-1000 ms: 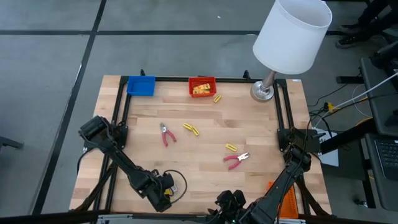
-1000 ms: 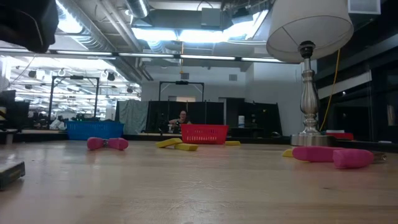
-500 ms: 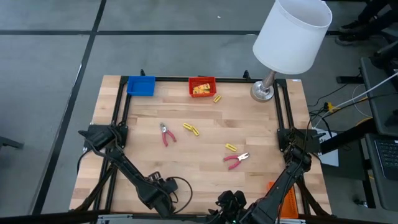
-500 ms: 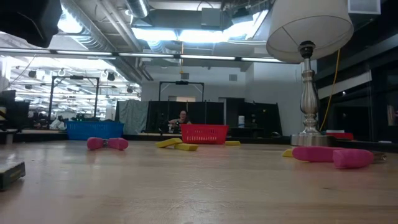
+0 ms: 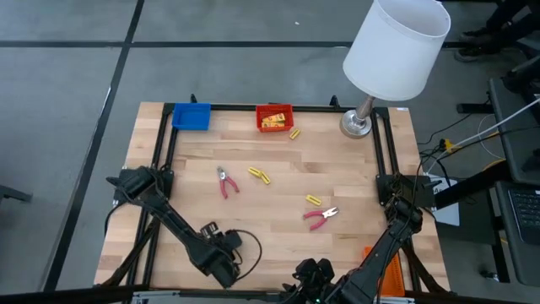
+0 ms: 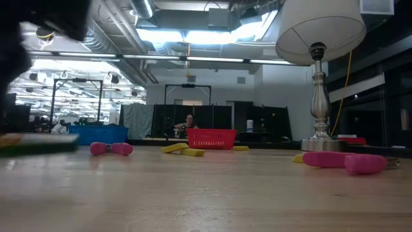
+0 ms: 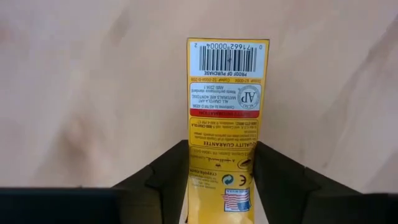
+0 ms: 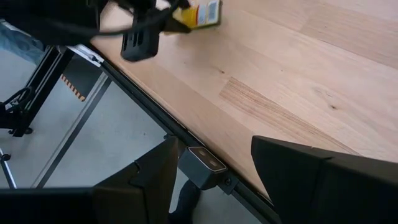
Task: Pick & Place School Supplies
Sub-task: Put the yellow crayon box into the red bin
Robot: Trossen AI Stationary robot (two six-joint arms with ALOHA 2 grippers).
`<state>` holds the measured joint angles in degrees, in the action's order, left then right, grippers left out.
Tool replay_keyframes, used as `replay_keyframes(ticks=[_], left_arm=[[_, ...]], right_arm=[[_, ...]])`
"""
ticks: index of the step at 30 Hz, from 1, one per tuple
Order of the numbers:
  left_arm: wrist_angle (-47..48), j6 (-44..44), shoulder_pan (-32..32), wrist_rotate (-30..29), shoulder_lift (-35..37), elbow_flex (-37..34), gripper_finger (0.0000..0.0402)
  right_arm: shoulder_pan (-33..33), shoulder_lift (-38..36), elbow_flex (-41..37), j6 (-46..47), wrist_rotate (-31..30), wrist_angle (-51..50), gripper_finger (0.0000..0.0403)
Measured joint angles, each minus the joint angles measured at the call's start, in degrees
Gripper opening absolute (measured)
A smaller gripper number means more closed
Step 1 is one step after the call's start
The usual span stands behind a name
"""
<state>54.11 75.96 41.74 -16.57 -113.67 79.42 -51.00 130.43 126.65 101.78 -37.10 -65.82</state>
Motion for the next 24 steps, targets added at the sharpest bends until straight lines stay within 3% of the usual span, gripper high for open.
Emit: replay_keyframes(ticks=[7, 15, 24], left_arm=[[0.36, -8.99, -10.05, -5.37, 6.22, 0.04, 0.0161], [-0.37, -26.07, -28.78, -7.79, 13.88, 0.09, 0.0163], [-12.46, -49.70, -51.70, 2.24, 15.69, 0.15, 0.0163]], right_arm=[[0.00, 0.00, 0.00, 0.76, -1.14, -0.02, 0.0210], [0.04, 0.00, 0.00, 2.74, -2.70, -0.22, 0.0210], [0.83, 0.00, 0.00, 7.93, -4.46, -3.38, 0.0210]])
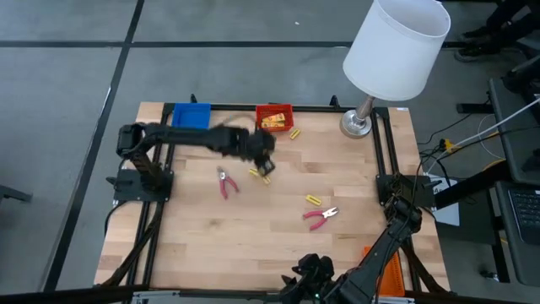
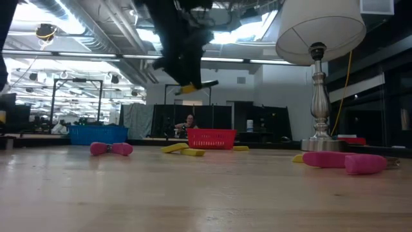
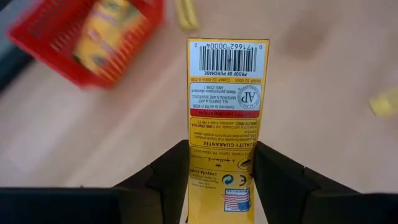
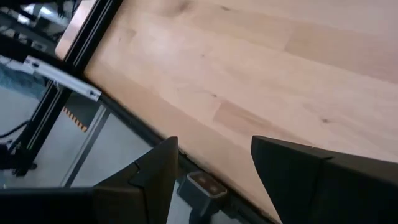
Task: Pick & Place School Supplies
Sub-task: Put the yellow crayon box into the red bin
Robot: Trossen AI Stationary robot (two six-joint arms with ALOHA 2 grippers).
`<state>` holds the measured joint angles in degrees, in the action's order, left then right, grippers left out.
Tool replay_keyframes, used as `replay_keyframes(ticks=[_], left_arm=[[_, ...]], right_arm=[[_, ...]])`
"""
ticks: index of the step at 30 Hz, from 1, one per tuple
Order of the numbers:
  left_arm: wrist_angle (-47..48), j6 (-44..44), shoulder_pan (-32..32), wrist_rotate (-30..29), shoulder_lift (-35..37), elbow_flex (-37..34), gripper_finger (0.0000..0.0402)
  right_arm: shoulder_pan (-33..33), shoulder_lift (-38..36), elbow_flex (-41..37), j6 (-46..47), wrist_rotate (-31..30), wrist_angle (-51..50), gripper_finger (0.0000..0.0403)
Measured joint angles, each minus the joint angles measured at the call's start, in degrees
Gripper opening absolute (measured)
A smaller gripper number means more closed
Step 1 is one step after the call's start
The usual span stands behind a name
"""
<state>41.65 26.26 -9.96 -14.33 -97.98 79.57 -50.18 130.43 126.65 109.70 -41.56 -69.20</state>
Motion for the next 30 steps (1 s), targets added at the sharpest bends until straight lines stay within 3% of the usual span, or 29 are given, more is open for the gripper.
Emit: replay_keyframes(ticks=[6, 12, 20, 30], left_arm=[[-8.38, -8.27, -12.21, 6.63, -1.98, 0.04, 0.0161], [-15.98, -9.94, -19.49, 12.93, -6.03, 0.04, 0.0161], [-23.40, -11.48, -22.70, 16.42, -10.50, 0.11, 0.0161], [-29.92, -17.68, -24.36, 14.11, -12.76, 0.11, 0.0175]], right_arm=[[1.36, -0.07, 0.00, 4.34, -0.02, -2.80, 0.0210], [3.24, -0.17, 0.00, 7.07, 0.39, -4.18, 0.0210], [5.00, -0.59, 0.00, 8.37, 1.96, -6.00, 0.0210], [5.99, -0.87, 0.00, 9.53, 2.10, -6.25, 0.0210]])
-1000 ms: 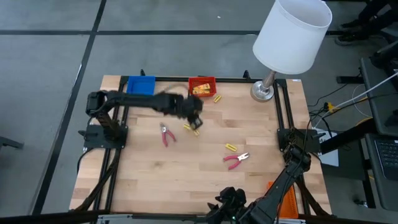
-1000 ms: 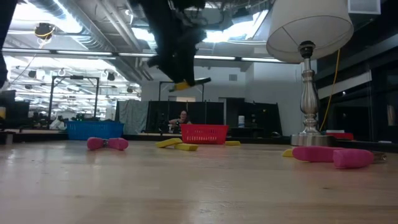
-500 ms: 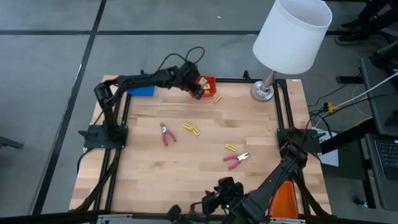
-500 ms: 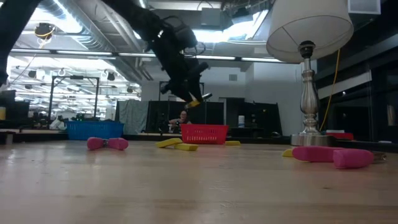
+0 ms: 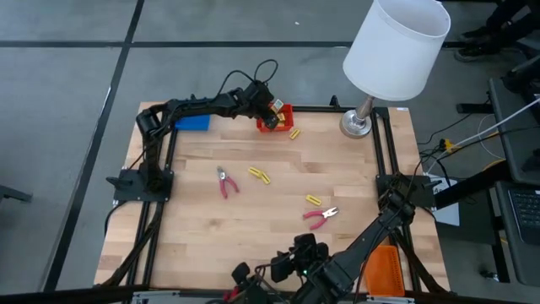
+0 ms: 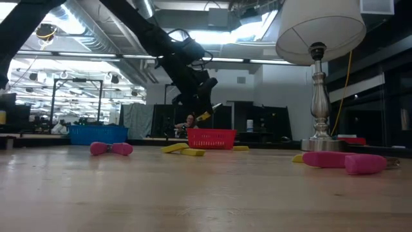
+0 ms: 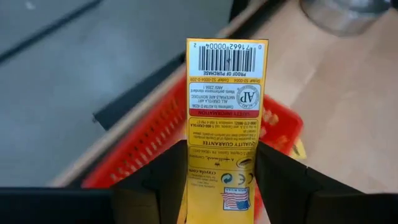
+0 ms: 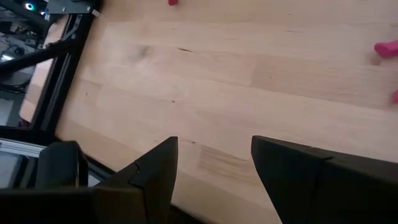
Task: Pick & Place School Supplies
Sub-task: Put the yellow crayon box into the red bin, then put the yellow eraser into the blue bin
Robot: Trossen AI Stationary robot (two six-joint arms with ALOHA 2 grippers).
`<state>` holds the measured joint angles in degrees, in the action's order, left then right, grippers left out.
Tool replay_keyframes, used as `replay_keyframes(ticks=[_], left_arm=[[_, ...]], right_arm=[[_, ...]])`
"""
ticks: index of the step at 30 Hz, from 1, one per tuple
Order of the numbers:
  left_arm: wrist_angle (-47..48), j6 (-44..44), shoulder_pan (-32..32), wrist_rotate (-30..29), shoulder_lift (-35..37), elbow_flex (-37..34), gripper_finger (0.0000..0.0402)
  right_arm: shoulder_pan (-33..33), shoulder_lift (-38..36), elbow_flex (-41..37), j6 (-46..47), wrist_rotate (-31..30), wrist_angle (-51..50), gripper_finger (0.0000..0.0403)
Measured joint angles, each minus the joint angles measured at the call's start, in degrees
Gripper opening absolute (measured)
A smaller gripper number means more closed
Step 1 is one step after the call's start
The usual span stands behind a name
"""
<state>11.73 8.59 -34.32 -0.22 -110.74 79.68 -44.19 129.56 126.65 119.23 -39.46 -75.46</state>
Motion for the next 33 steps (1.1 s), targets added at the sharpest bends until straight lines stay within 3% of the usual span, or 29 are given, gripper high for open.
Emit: replay_keyframes(ticks=[12, 15, 20, 25, 28, 33], left_arm=[[-0.26, -1.04, -1.06, 1.71, 0.63, 0.00, 0.0219], [3.36, -3.66, -1.08, 0.86, 2.71, 0.02, 0.0221], [19.03, -8.25, -0.87, -1.06, 7.01, -0.86, 0.0221], [27.93, -8.27, 2.43, 0.04, 12.30, -10.16, 0.0221], [25.09, -7.63, 6.21, 5.31, 18.50, -19.33, 0.0221], [14.25, -12.14, 16.51, 6.41, 30.22, -33.59, 0.0221]], right_arm=[[0.52, -0.11, 0.00, 0.95, -0.37, -0.07, 0.0210], [0.60, -0.11, 0.00, 0.74, -0.46, -0.17, 0.0210], [0.96, -0.43, 0.00, 1.90, -0.57, -3.45, 0.0210], [2.56, -3.08, -0.02, 0.36, -4.83, -9.37, 0.0210], [4.25, -5.57, -0.01, -3.84, -7.79, -12.33, 0.0210], [6.61, -9.76, 0.00, -14.07, -9.38, -14.44, 0.0210]])
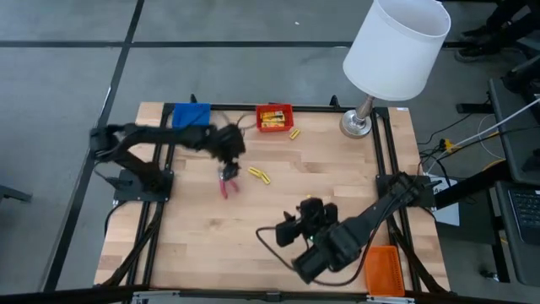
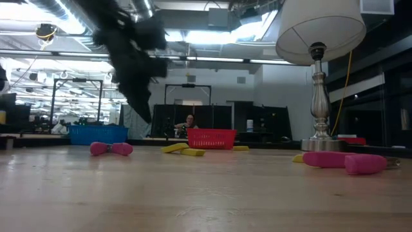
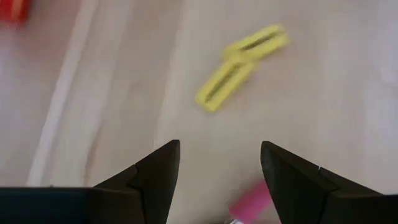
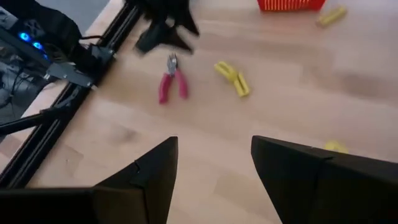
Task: Pick & Place School Supplies
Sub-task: Put the yellow eraser into the blue bin
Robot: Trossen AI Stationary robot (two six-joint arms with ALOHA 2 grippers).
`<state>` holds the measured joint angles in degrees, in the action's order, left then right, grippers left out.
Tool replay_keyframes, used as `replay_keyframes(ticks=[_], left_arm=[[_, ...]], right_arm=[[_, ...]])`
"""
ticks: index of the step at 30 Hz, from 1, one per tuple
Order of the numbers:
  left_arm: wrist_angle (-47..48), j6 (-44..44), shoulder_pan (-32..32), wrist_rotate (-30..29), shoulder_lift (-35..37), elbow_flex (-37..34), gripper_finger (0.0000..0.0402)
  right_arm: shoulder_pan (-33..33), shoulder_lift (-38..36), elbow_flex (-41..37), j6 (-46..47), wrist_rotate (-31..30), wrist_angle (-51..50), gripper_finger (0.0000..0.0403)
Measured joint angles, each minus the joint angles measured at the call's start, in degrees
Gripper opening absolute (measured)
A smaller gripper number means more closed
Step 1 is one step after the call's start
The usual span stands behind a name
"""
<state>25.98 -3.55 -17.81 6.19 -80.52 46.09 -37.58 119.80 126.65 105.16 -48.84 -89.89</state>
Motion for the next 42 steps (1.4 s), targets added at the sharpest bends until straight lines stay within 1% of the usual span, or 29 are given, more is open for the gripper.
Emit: replay_keyframes(ticks=[2, 4, 7, 9, 11, 15, 18, 22, 25, 30, 34, 39, 42], left_arm=[[-5.89, -2.75, 3.68, -2.26, 3.04, -3.64, 0.0221], [-9.92, -5.26, 6.33, -5.24, 4.05, -5.60, 0.0221], [-13.85, -9.31, 8.38, -8.07, 3.96, -5.90, 0.0221], [-15.73, -10.55, 8.34, -8.31, 3.05, -5.73, 0.0221], [-15.47, -10.99, 7.29, -6.70, 2.19, -5.78, 0.0221], [-15.39, -15.10, 5.56, -1.42, -1.08, -5.69, 0.0221], [-15.48, -17.09, 4.79, 1.91, -4.09, -3.94, 0.0221], [-15.59, -19.05, 4.40, 3.08, -8.05, -0.81, 0.0221], [-15.54, -20.72, 4.07, 5.27, -11.04, 1.18, 0.0221], [-15.44, -22.67, 2.89, 5.06, -15.00, 2.70, 0.0221], [-15.54, -24.27, 1.49, 5.11, -16.74, 3.54, 0.0221], [-15.78, -24.67, 0.34, 5.36, -17.52, 3.71, 0.0221], [-15.50, -24.65, 0.34, 5.42, -17.67, 3.71, 0.0212]], right_arm=[[0.38, -0.84, 0.00, -3.56, -0.02, -0.17, 0.0210], [0.46, -1.40, 0.00, -5.50, -0.04, -0.14, 0.0210], [0.45, -1.59, 0.00, -6.60, 0.20, -0.15, 0.0210], [0.43, -1.59, 0.00, -5.90, 0.24, -0.13, 0.0210], [0.43, -1.59, 0.00, -4.06, 0.20, -0.15, 0.0210], [0.41, -1.59, 0.00, -1.72, -0.37, -0.12, 0.0210], [0.41, -1.59, 0.00, -0.40, -0.73, -0.10, 0.0210], [0.41, -1.59, 0.00, 0.78, -0.64, 0.06, 0.0210], [0.41, -1.59, 0.00, 0.93, 0.20, 0.24, 0.0210], [0.15, -1.59, 0.00, 2.74, 0.24, 0.33, 0.0210], [-0.26, -1.59, 0.00, 3.89, 0.24, 0.33, 0.0210], [-0.62, -1.59, 0.00, 4.20, 0.42, 0.33, 0.0210], [-0.68, -1.59, 0.00, 4.20, 0.42, 0.33, 0.0210]])
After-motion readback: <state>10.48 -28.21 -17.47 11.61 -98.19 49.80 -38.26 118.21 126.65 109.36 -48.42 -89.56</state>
